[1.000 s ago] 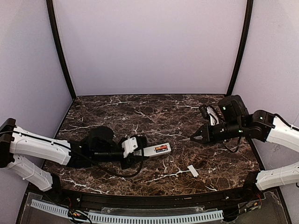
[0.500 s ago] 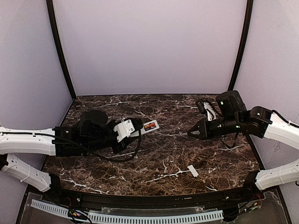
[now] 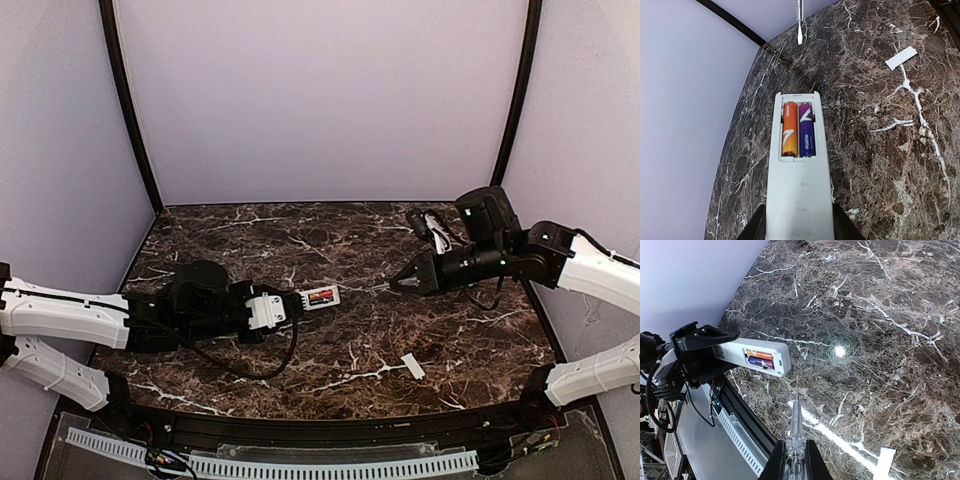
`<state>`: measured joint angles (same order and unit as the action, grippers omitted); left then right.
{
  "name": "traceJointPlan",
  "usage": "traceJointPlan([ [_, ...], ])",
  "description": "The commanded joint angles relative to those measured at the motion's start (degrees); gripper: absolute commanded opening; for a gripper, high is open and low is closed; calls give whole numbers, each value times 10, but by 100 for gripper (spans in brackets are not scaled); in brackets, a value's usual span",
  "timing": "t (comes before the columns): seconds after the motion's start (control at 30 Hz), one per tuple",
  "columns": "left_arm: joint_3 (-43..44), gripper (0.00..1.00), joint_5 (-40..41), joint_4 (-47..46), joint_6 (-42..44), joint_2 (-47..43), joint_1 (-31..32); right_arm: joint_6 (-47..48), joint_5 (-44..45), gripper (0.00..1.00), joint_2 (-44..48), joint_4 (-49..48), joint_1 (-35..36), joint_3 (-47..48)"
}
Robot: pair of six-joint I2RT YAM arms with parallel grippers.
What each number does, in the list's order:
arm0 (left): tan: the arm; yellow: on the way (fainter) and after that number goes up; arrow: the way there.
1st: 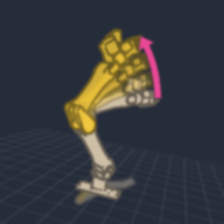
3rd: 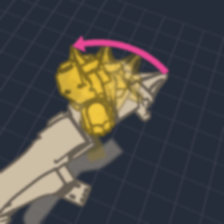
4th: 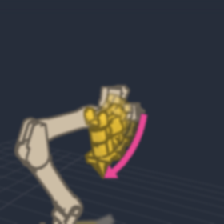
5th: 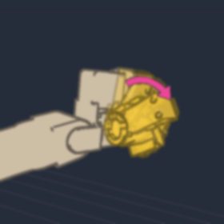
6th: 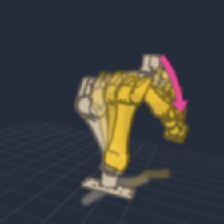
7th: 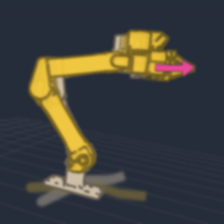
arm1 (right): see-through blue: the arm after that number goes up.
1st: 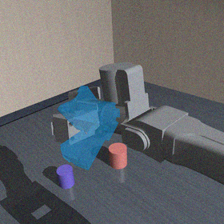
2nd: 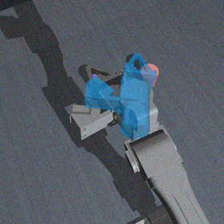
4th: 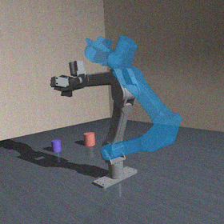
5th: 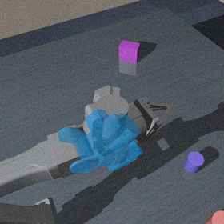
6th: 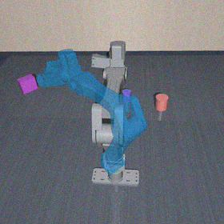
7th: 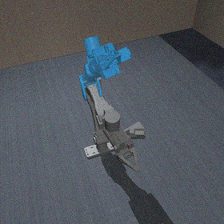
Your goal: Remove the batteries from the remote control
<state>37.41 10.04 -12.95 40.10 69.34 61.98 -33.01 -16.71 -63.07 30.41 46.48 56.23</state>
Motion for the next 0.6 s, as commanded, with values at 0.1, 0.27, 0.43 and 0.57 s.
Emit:
traceJointPlan([
  [0.1,-45,0,-25,-134,46,-3,-2,15,-41,0,-15,-45,2,20],
  [0.27,-37,0,-24,-120,42,-1,-1,19,-27,0,-18,-54,14,24],
  [0.43,-27,0,-5,-116,36,5,-2,20,0,0,-23,-51,37,33],
  [0.57,-18,0,7,-107,29,10,-1,14,16,0,-22,-50,50,37],
])
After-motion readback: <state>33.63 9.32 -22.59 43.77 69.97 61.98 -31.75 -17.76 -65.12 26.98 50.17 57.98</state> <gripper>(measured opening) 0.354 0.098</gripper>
